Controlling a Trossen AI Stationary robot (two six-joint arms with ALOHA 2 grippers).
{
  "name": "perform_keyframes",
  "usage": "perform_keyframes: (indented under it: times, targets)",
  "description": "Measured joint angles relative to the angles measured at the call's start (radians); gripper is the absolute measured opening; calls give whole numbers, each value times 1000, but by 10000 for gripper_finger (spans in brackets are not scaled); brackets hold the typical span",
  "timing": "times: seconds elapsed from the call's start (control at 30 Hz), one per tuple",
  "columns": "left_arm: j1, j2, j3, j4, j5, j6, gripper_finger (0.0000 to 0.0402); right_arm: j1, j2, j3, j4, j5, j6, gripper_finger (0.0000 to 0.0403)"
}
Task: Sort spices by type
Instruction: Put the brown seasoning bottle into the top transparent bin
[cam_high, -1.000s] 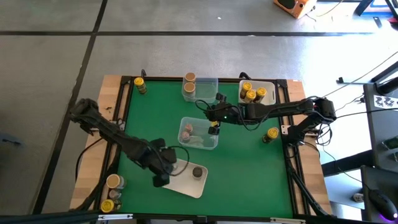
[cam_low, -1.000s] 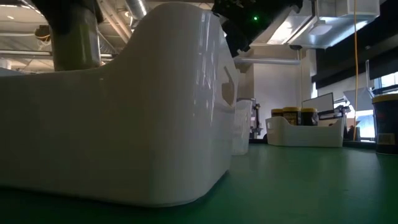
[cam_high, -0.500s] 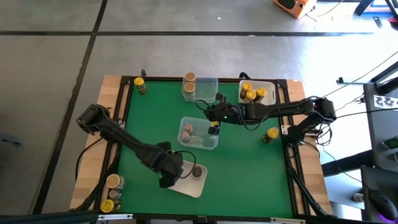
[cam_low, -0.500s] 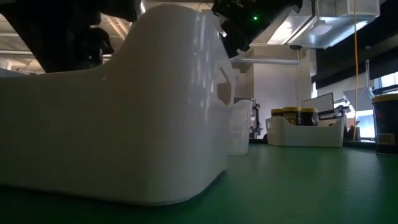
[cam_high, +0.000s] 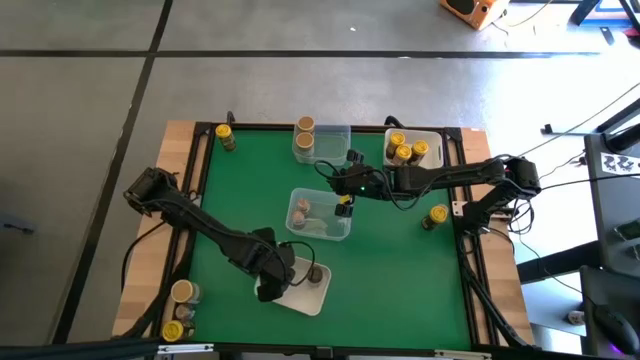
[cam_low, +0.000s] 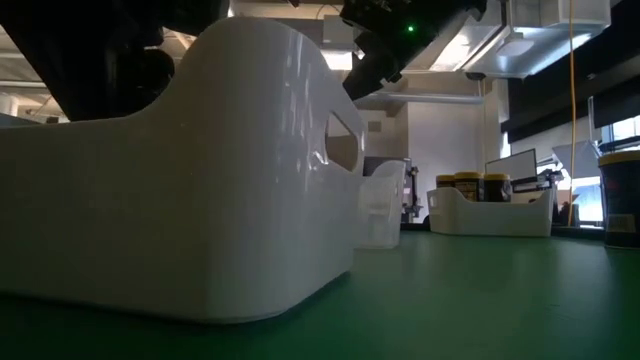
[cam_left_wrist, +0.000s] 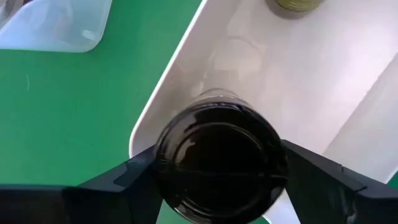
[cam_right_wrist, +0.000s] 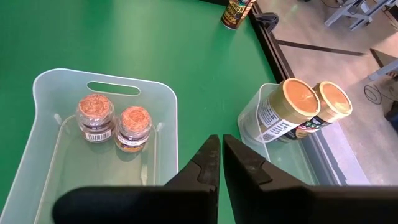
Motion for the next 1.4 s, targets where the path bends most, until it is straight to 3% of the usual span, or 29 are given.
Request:
perform_keyframes:
  times: [0.37,0.63,0.77,1.1,1.4]
  targets:
    - [-6,-61,88,-97,6,23,272,0,0,0,0,-1,1,21]
    - [-35,-154,89,-163,0,26,271,0,0,1,0,-1,1,21]
    - [-70,-177,89,-188,-2,98,271,0,0,1,11,0,1,21]
    - [-85,-170,88,-125,-8,63,273,0,0,1,88,-47,-8,21]
    - [-127,-165,88,-193,-34,-5,368,0,0,1,95,-53,-2,21]
